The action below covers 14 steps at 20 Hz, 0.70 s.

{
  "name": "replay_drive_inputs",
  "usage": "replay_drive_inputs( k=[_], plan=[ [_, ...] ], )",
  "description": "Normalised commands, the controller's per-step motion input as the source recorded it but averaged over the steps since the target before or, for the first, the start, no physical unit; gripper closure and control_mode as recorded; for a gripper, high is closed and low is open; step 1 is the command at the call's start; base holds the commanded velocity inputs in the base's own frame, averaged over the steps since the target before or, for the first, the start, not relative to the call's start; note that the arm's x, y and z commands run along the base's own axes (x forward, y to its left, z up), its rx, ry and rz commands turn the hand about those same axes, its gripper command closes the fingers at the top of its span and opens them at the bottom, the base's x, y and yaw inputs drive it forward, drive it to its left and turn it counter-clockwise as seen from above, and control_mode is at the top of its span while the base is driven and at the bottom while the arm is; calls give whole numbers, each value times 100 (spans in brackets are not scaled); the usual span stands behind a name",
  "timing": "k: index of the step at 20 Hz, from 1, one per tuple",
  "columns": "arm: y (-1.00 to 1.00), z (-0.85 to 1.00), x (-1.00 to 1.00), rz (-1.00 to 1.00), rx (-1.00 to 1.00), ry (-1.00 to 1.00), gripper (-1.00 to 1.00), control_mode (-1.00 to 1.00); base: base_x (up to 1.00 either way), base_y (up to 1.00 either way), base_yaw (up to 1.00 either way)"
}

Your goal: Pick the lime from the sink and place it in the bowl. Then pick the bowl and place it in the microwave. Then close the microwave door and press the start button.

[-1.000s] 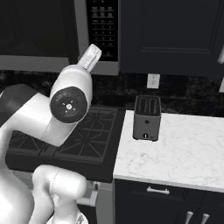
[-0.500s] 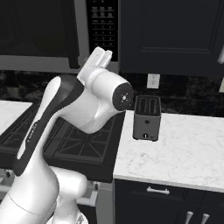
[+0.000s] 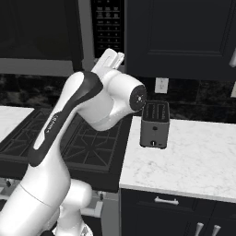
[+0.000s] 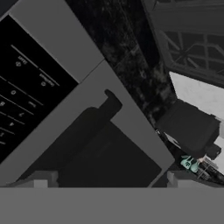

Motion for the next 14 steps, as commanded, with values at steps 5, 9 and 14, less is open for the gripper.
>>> replay_drive_inputs(
  k=[5,9,14],
  plan=[
    [0,-14,39,0,6,2,-100,-100,0,0,0],
    [0,-21,19,0,9,0,-100,-100,0,0,0],
    [0,-4,30,0,8,0,-100,-100,0,0,0]
  ],
)
